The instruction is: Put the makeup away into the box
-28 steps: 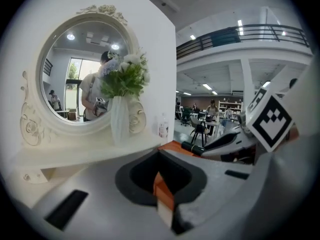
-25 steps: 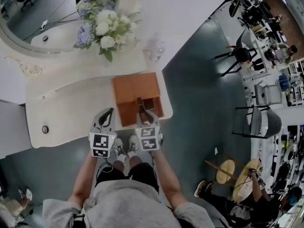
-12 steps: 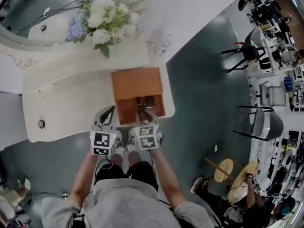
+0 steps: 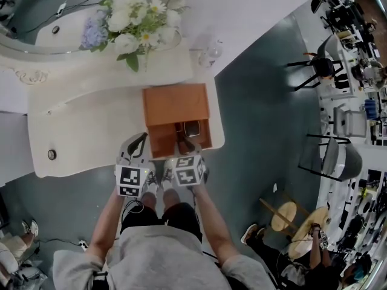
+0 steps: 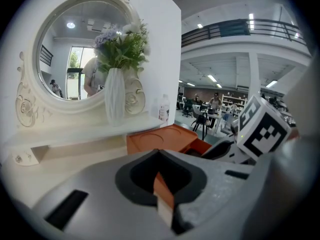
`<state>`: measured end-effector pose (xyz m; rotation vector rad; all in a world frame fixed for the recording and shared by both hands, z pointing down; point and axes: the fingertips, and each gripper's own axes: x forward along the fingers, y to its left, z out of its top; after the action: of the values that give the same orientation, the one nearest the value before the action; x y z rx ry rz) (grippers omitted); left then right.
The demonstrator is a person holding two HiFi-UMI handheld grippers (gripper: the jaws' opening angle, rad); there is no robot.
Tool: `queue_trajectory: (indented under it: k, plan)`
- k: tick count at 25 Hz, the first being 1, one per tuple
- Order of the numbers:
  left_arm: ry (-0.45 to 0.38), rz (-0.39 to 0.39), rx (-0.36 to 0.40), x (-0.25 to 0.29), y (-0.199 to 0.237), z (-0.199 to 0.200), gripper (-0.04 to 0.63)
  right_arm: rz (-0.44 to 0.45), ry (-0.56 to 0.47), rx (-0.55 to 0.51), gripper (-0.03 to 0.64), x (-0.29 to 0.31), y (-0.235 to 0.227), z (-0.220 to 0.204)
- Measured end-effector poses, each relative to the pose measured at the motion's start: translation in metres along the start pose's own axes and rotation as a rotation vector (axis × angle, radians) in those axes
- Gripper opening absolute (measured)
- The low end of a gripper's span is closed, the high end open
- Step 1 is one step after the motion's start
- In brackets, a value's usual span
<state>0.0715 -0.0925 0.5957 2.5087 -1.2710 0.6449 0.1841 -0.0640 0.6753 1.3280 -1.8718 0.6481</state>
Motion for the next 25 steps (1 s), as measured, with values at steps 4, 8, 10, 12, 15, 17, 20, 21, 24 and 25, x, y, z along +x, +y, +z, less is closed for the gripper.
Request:
queue_trajectory:
  k: [4,8,10,12,15,17,20,21,24,25]
  plan:
    - [0.004,0.003,-0.005,0.005,0.002,-0.002,0.0,0.005,0.053,-0.02,0.098,0.008,0.0,-0.004]
    - [0.006,0.004,0.001,0.006,0.001,-0.002,0.001,0.005,0.069,0.0,0.1,0.013,-0.002,-0.01]
    - [0.007,0.008,-0.002,0.006,0.002,-0.002,0.0,-0.013,0.077,-0.012,0.101,0.014,-0.003,-0.011]
    - [0.009,0.014,-0.007,0.005,0.004,-0.003,0.0,-0.02,0.087,-0.018,0.103,0.015,-0.003,-0.011]
    - [0.011,0.019,-0.007,0.004,0.005,-0.003,0.0,-0.004,0.093,-0.022,0.106,0.015,0.0,-0.012]
    - [0.009,0.021,-0.007,0.002,0.005,-0.002,0.001,0.016,0.09,-0.021,0.128,0.014,0.002,-0.013]
    - [0.007,0.025,-0.008,0.001,0.003,-0.001,0.0,0.027,0.078,-0.011,0.15,0.014,0.003,-0.013]
    - [0.007,0.027,-0.007,0.0,0.002,-0.001,0.0,0.028,0.077,-0.011,0.155,0.014,0.002,-0.013]
    - [0.005,0.032,-0.005,-0.002,0.001,-0.001,0.0,0.025,0.073,-0.013,0.158,0.013,0.001,-0.012]
    - [0.004,0.034,-0.004,-0.003,0.0,0.0,0.0,0.025,0.071,-0.013,0.158,0.012,0.0,-0.011]
